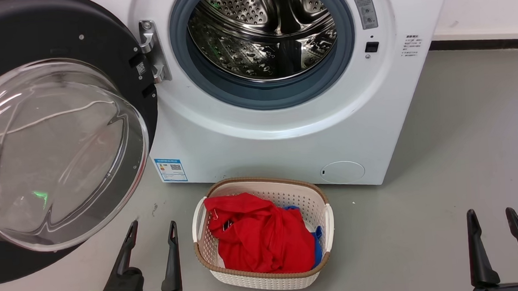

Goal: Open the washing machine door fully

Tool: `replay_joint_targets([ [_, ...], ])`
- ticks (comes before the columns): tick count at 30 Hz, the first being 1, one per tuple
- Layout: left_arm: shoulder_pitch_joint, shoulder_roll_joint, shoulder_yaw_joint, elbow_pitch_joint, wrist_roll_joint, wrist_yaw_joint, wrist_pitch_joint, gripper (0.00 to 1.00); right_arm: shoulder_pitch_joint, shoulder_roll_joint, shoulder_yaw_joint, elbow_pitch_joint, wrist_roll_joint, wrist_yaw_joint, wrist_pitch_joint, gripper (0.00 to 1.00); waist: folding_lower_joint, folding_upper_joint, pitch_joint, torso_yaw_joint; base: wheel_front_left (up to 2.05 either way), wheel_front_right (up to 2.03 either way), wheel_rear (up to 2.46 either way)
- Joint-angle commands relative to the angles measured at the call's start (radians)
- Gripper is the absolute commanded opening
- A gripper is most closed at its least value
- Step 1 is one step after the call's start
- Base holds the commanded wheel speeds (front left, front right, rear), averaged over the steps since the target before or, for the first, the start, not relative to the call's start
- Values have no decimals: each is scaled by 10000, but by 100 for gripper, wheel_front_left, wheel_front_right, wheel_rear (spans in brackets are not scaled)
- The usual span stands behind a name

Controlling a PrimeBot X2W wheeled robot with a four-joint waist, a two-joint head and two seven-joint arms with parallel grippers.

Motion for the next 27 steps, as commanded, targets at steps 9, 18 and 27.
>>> replay_joint_targets([
  [9,181,64,-301,241,55,283,23,100,7,13,170,237,-41,-1,-21,100,1,-1,46,-153,0,0,0],
  [18,133,166,-460,204,65,586,23,100,-13,13,218,386,-21,-1,-21,100,1,-1,69,-119,0,0,0],
  [27,181,263,-578,162,-80,800,23,100,-35,13,227,342,-88,-2,-21,100,1,-1,83,-125,0,0,0],
])
